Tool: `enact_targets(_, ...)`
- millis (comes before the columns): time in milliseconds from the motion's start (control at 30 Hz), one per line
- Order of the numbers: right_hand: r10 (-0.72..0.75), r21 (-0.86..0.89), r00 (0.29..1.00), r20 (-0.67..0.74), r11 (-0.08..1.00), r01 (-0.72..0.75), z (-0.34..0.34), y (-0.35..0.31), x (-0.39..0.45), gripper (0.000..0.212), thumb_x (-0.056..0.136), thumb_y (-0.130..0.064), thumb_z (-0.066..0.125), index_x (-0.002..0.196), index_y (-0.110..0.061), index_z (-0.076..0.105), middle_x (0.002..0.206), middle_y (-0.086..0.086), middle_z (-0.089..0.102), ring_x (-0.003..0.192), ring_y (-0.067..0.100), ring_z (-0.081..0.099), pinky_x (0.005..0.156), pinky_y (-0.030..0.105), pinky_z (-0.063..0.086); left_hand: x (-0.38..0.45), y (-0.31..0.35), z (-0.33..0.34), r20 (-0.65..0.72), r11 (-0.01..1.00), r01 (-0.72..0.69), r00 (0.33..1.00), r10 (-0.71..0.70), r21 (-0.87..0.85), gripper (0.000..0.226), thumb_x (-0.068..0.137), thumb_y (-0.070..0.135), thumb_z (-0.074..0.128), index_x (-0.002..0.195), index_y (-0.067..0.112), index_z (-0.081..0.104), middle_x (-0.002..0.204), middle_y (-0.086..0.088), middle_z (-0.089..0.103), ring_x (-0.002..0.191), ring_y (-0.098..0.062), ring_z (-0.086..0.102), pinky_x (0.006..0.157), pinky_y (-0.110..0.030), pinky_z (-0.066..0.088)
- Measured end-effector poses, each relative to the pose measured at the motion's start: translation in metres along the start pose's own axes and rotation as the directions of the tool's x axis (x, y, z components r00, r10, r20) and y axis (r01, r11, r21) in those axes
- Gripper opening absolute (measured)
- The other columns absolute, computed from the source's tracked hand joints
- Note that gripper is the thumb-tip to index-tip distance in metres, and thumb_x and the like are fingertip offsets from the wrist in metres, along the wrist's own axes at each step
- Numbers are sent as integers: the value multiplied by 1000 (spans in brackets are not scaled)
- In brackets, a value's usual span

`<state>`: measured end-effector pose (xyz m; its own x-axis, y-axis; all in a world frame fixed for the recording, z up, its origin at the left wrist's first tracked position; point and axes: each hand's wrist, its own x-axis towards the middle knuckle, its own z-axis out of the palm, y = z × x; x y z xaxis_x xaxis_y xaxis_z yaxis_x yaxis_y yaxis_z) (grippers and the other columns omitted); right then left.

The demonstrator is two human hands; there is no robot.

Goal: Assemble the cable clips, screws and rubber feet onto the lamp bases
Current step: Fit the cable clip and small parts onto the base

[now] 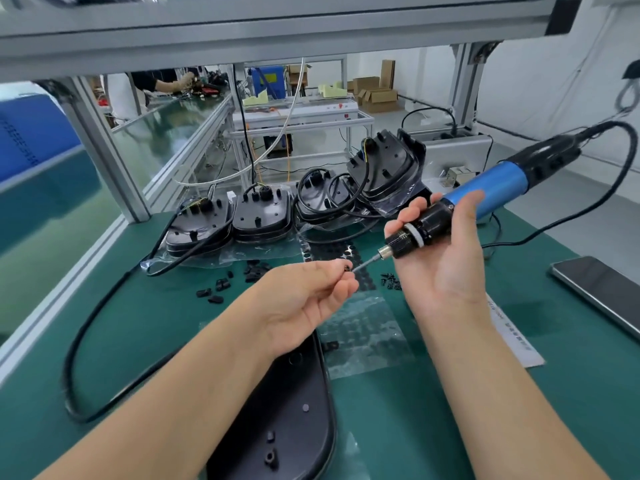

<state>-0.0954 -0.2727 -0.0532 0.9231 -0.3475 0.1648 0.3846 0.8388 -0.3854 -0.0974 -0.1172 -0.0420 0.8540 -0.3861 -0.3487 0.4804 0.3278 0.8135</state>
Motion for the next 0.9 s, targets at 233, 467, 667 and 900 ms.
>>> enact_targets(233, 2, 48, 1000, -24, 999, -1, -4, -5, 4, 38, 90, -52, 51, 95, -15, 51, 77, -1, 58, 68, 12, 53, 69, 26, 44, -2, -5, 5, -3, 999, -34, 999, 34, 34, 10, 90, -3, 57, 90, -7, 66, 67, -11, 69, 59, -12, 68, 54, -14, 54)
enact_targets(467, -1, 22, 999, -46, 1000, 2, -4, -2, 4, 39, 85, -51, 56, 99, -14, 50, 76, 0, 58, 67, 13, 55, 68, 27, 45, -4, -11, 11, -5, 999, -41, 999, 41, -2, 13, 90, -3, 57, 82, -7, 66, 67, -12, 70, 60, -13, 69, 54, -14, 55)
enact_targets(667, -5, 15, 999, -36, 1000, 6, -4, -1, 3, 40, 84, -50, 57, 100, -14, 50, 76, 0, 58, 66, 13, 55, 67, 27, 45, -4, -11, 12, -49, 999, -55, 997, 55, 0, 11, 90, -5, 56, 85, -10, 64, 65, -13, 70, 59, -14, 69, 55, -15, 56)
enact_targets(900, -2, 11, 1000, -31, 1000, 2, -4, -1, 2, 39, 86, -50, 55, 99, -14, 50, 77, 0, 58, 67, 12, 54, 66, 26, 45, -4, -11, 10, -62, 999, -49, 997, 47, -21, 11, 91, -5, 55, 85, -9, 64, 64, -13, 69, 58, -13, 69, 53, -15, 55)
